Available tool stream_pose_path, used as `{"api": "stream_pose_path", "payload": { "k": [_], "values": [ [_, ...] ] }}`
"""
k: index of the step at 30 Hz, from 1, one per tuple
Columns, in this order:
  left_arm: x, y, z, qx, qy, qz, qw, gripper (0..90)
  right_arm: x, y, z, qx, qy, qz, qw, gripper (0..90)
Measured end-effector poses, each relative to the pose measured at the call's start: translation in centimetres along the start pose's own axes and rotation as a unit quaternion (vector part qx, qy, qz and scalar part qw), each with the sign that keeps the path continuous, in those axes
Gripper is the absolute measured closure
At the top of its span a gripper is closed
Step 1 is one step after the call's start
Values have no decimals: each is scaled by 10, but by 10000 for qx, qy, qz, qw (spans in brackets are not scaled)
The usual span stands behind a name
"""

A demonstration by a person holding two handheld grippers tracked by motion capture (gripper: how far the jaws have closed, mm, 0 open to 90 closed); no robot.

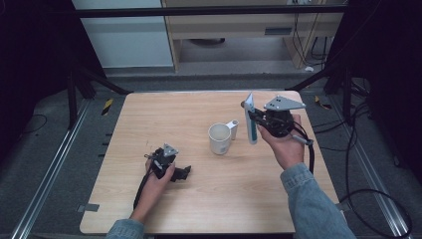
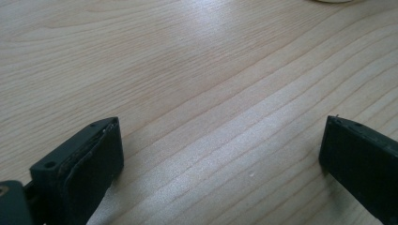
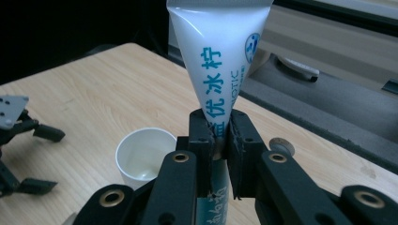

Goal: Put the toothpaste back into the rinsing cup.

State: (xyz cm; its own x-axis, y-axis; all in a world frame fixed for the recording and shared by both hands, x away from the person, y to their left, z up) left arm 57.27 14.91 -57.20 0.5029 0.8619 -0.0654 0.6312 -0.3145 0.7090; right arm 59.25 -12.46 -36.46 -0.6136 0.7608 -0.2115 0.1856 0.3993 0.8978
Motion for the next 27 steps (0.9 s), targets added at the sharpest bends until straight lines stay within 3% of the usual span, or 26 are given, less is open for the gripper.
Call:
{"api": "stream_pose_path", "payload": {
  "k": [9, 27],
  "values": [
    [0, 0, 0, 2, 1, -3, 10000, 0, 2, 16, 1, -308, -183, 182, 9992, 811],
    [0, 0, 0, 6, 2, 3, 10000, 0, 8, 39, 3, -710, -345, 276, 9965, 811]
  ]
}}
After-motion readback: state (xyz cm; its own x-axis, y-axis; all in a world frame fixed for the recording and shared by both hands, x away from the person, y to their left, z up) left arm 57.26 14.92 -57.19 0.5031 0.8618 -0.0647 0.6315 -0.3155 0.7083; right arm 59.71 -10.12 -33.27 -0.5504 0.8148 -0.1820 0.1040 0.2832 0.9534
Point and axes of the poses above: each handheld gripper's, and its own axes: z roughly forward along the jaws, y roughly out of its top, x roughly to its left, the point moved 9 cm from there along z, roughly forward along the jaws, and after that the axes turned 7 degrees about -z, right-handed, at the moved point
